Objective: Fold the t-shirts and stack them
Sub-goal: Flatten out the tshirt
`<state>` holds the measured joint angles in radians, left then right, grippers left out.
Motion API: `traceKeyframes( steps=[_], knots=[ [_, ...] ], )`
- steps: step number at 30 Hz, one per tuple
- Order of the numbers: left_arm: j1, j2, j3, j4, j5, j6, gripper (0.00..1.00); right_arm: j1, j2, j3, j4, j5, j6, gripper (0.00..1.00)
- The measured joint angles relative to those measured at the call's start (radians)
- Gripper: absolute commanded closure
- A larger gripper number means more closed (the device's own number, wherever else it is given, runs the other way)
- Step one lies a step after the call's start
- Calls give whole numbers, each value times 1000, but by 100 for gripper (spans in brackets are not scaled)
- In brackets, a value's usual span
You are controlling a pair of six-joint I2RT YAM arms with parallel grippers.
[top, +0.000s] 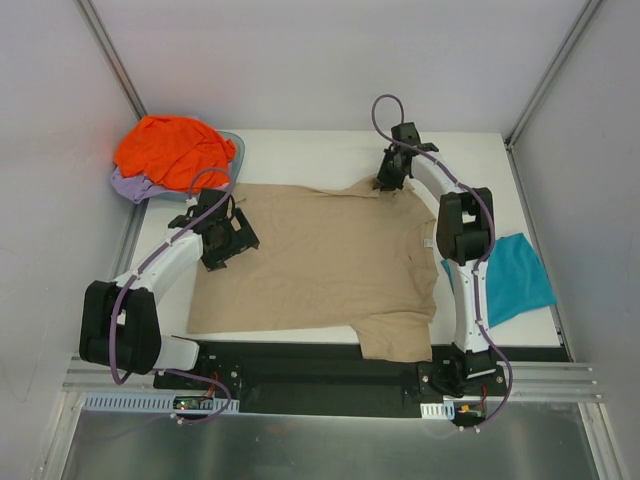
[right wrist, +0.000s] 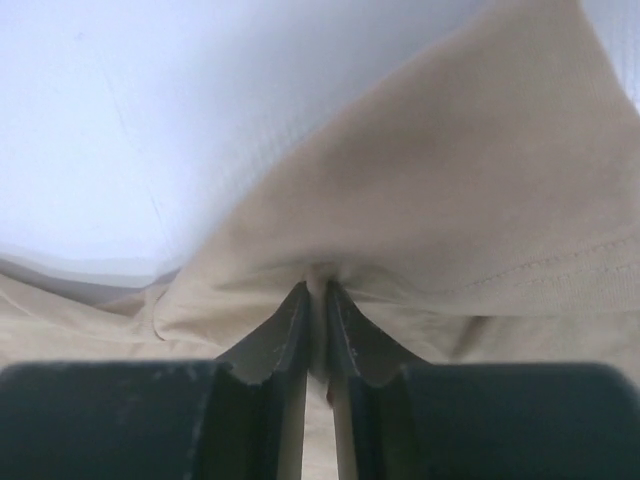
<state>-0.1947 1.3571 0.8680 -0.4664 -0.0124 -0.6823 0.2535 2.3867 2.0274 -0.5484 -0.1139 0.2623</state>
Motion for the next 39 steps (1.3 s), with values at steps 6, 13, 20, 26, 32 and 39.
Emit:
traceKeyframes(
  steps=[6,13,20,26,32,39],
  knots=[
    [0,14,0,0,-1,10,1,-2,0,-11,95,-30,26,94],
    [0,33,2,0,-1,19,1,-2,-7,-46,172,-34,51,90],
    [0,50,12,0,-1,22,1,3,120,227,302,-18,127,24],
    [0,50,13,-1,0,35,1,6,114,215,359,6,53,3],
    [0,50,12,0,4,37,1,6,-34,44,265,50,-84,3],
    [0,49,12,0,4,37,1,9,-218,-120,165,50,-152,3]
  ],
)
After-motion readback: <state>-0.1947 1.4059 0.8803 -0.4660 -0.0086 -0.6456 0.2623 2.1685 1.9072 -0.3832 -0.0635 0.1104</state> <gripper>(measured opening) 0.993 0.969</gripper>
